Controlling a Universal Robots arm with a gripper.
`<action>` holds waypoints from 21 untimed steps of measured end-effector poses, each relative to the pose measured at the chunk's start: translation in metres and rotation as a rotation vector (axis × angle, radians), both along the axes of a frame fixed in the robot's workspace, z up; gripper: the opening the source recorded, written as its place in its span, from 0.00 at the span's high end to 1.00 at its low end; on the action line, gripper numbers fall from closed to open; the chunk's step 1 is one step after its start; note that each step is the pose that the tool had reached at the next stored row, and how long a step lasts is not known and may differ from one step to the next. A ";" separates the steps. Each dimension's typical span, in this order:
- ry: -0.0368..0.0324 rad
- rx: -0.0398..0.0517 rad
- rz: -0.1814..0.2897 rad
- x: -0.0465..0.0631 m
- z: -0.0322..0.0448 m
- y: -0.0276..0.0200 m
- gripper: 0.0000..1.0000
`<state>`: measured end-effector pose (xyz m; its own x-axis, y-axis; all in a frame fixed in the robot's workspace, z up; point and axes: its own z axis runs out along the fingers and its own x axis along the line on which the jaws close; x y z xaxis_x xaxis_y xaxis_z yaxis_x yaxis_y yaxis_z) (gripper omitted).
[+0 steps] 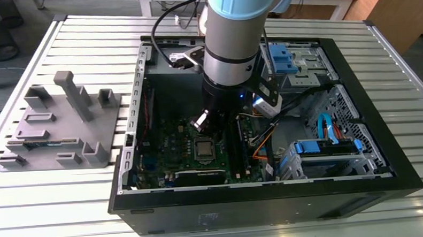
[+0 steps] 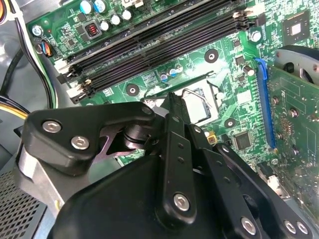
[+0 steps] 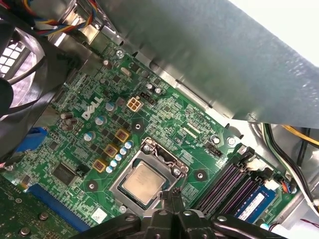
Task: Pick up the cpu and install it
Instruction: 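Install the first cpu locking lever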
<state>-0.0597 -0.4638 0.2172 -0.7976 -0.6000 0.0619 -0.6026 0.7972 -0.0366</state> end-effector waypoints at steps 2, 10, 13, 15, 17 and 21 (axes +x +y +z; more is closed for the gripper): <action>0.0001 -0.0016 0.000 0.000 0.0000 0.0000 0.89; 0.0000 -0.0018 0.000 0.000 -0.0004 -0.0004 0.89; 0.0001 -0.0020 0.000 0.000 -0.0020 -0.0005 0.89; 0.0001 -0.0020 0.000 0.000 -0.0023 -0.0005 0.89; 0.0001 -0.0020 0.000 0.000 -0.0032 -0.0005 0.89; 0.0001 -0.0020 0.000 0.000 -0.0035 -0.0005 0.89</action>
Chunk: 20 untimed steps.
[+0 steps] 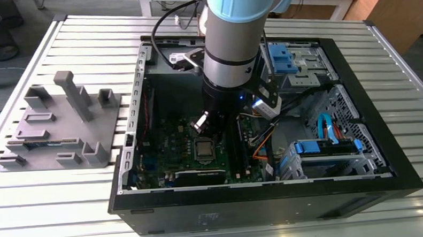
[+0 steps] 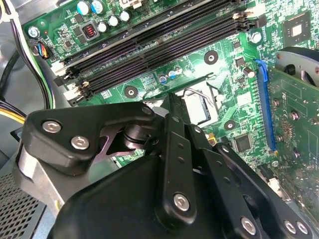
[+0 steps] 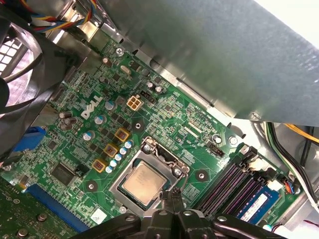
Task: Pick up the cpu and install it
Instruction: 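Install the first cpu locking lever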
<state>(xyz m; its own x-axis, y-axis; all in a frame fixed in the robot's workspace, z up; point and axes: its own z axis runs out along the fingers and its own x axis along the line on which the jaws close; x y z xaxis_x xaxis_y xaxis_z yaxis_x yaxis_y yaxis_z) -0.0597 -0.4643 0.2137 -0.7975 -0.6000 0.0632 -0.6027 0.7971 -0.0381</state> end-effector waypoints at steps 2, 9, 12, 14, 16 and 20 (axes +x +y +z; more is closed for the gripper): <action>0.0000 0.0000 0.000 0.000 0.0000 0.0000 0.89; 0.0000 0.0000 0.000 0.000 -0.0012 0.0000 0.89; -0.0001 0.0003 0.000 0.000 -0.0014 -0.0004 0.89; 0.0000 0.0000 0.000 0.000 -0.0012 -0.0009 0.89; -0.0001 0.0001 0.000 0.000 -0.0013 -0.0010 0.89; -0.0001 0.0000 0.000 0.000 -0.0013 -0.0013 0.89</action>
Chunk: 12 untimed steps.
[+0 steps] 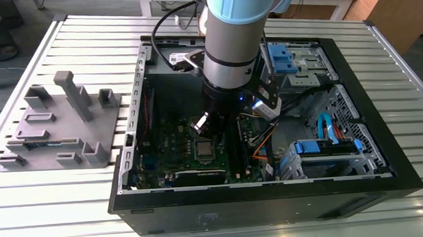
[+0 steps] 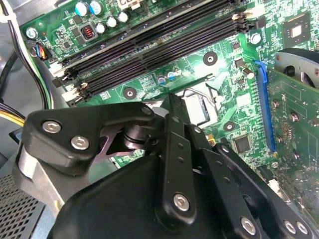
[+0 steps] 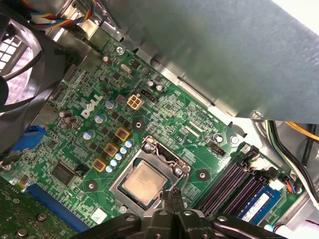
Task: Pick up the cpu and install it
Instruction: 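Install the first cpu locking lever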
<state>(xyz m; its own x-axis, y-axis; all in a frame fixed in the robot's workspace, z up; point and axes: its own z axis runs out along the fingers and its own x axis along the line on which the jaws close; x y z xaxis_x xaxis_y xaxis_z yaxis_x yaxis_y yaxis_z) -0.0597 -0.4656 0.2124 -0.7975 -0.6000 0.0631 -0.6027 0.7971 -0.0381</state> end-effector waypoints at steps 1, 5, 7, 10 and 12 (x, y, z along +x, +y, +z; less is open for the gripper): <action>0.0001 0.0000 0.000 0.000 0.0000 -0.0003 0.89; 0.0000 -0.0001 0.000 0.000 0.0000 -0.0014 0.89; 0.0000 0.0000 0.000 0.000 -0.0001 -0.0020 0.89; 0.0001 0.0000 0.000 0.000 -0.0001 -0.0022 0.89; 0.0000 0.0000 0.000 0.000 -0.0001 -0.0022 0.89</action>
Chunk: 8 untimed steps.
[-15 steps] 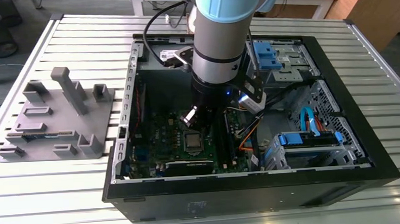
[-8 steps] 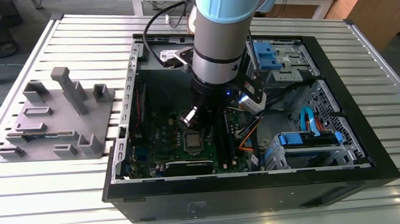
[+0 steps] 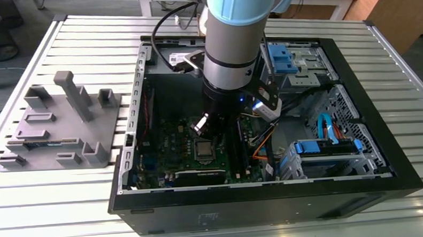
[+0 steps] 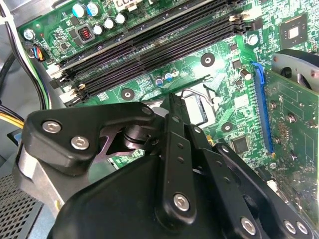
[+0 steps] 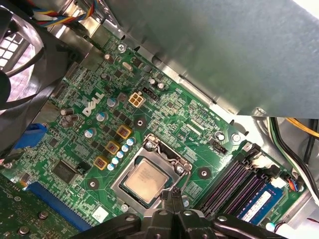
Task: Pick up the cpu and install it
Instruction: 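Install the first cpu locking lever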
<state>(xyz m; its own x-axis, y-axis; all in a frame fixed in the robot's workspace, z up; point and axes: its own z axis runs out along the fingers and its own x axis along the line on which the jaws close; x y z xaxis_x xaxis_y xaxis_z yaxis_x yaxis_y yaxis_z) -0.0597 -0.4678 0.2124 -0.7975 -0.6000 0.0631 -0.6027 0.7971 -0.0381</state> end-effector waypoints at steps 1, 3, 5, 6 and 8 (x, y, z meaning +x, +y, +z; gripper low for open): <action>0.0000 0.0001 0.000 0.000 0.0000 -0.0001 0.89; 0.0000 0.0001 0.000 0.000 -0.0003 -0.0006 0.89; 0.0000 -0.0001 0.000 0.000 -0.0006 -0.0013 0.89; 0.0000 -0.0001 0.000 0.000 -0.0009 -0.0017 0.89; 0.0000 0.0001 0.000 0.000 -0.0016 -0.0023 0.89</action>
<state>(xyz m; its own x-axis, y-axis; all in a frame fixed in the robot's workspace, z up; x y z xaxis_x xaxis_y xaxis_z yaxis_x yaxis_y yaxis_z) -0.0597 -0.4701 0.2107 -0.7976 -0.5999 0.0631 -0.6026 0.7972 -0.0381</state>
